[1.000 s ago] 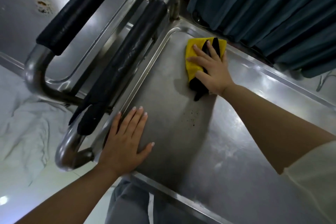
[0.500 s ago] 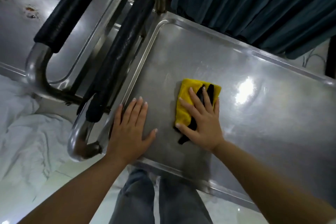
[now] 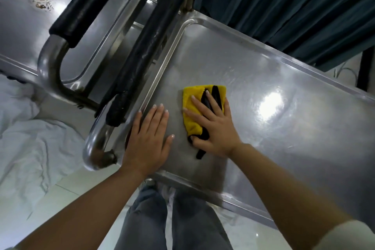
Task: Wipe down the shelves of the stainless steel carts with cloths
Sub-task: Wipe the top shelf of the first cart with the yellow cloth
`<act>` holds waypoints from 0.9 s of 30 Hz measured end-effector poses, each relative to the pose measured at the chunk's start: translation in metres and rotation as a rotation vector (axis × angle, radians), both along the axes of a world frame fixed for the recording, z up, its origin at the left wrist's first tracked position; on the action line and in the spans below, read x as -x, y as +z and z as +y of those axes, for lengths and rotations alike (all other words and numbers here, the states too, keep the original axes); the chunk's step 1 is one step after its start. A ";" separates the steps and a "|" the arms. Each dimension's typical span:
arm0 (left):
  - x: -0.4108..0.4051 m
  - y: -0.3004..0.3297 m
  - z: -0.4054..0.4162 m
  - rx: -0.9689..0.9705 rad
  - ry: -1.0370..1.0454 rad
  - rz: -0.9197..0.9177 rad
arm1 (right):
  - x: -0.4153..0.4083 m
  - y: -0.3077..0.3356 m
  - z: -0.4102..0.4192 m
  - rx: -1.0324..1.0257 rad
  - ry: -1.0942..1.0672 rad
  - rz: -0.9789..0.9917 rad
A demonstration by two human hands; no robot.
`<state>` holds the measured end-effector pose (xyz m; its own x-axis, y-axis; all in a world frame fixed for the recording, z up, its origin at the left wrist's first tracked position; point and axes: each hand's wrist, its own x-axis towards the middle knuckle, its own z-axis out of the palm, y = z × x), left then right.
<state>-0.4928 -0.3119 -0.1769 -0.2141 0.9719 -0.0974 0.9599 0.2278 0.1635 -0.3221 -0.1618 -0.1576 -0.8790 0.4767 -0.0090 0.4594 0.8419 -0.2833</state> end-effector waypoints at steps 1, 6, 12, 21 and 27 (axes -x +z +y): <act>0.000 0.000 0.000 0.000 0.002 -0.002 | 0.007 0.001 0.012 0.003 0.017 -0.011; 0.002 -0.002 0.002 -0.001 0.016 -0.009 | 0.044 0.001 0.059 0.037 -0.010 -0.043; 0.003 -0.004 0.002 0.001 0.017 -0.007 | 0.078 -0.003 0.110 0.061 -0.130 -0.018; 0.001 0.000 0.005 0.010 0.023 -0.009 | 0.019 -0.003 0.165 0.118 -0.441 0.041; 0.001 0.001 0.006 0.011 0.012 0.002 | -0.050 -0.004 0.160 0.105 -0.721 0.102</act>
